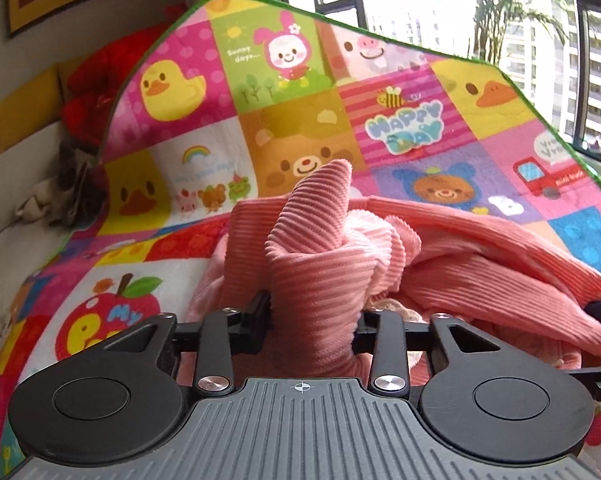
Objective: Fold clothes
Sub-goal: 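Grasp the pink dress fabric with the left gripper and lift it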
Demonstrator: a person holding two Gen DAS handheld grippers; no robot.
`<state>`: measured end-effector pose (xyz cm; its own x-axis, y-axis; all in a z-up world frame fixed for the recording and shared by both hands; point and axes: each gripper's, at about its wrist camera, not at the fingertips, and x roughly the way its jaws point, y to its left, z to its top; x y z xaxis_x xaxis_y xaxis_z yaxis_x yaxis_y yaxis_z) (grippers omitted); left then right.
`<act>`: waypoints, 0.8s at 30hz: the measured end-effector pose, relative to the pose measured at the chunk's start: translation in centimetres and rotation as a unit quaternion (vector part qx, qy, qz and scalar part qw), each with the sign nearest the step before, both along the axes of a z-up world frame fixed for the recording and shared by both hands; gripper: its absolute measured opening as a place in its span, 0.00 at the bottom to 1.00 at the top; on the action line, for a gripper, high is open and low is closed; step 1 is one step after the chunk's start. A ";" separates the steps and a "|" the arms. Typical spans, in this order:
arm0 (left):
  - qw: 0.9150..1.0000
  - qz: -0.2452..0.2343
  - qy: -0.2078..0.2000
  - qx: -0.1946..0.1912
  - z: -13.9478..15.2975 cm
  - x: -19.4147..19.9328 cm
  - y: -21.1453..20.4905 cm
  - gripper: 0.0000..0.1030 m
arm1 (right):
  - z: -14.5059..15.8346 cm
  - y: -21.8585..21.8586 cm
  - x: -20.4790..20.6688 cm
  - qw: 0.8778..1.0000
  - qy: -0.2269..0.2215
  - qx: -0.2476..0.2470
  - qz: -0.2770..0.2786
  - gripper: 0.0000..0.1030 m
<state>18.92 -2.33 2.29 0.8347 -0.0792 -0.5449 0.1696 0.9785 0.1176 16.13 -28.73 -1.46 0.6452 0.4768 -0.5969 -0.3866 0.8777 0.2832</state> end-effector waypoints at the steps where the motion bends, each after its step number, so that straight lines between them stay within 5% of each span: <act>1: 1.000 0.014 -0.008 -0.010 0.7 0.2 1.3 0.20 | 1.0 0.0 -0.2 1.000 -0.016 -0.008 0.009 1.00; 5: 0.993 0.104 -0.045 -0.014 2.3 1.2 7.2 0.14 | 5.4 0.8 -0.6 0.990 -0.111 -0.087 0.027 1.00; 8: 0.985 0.165 -0.044 -0.010 1.8 1.8 11.8 0.13 | 7.2 2.4 1.4 0.980 -0.142 -0.137 0.035 1.00; 11: 0.976 0.214 -0.034 -0.019 0.8 2.3 15.7 0.13 | 7.2 5.2 4.6 0.972 -0.153 -0.167 0.064 0.97; 14: 0.973 0.224 -0.015 -0.061 -0.3 2.2 18.1 0.13 | 5.1 8.6 8.8 0.972 -0.115 -0.182 0.098 0.92; 15: 0.973 0.220 -0.009 -0.072 -0.6 2.1 18.6 0.13 | 4.0 9.6 10.2 0.971 -0.098 -0.189 0.108 0.85; 17: 0.974 0.207 0.000 -0.090 -0.9 1.9 19.3 0.13 | 2.1 11.1 12.5 0.971 -0.052 -0.194 0.126 0.54; 18: 0.975 0.201 0.001 -0.097 -1.0 1.7 19.6 0.13 | 1.4 11.6 13.3 0.971 -0.034 -0.196 0.131 0.30; 19: 0.976 0.195 -0.001 -0.100 -1.0 1.6 19.9 0.13 | 1.2 11.8 13.7 0.970 -0.036 -0.203 0.132 0.21; 24: 0.971 0.198 -0.028 -0.128 -0.8 3.2 20.9 0.13 | 2.3 12.2 16.0 0.923 -0.191 -0.323 0.079 0.12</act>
<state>22.13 18.55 1.46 0.8546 0.1278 -0.5034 -0.2267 0.9638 -0.1402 32.13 -16.50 0.79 0.8207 0.2060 -0.5329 -0.4869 0.7401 -0.4638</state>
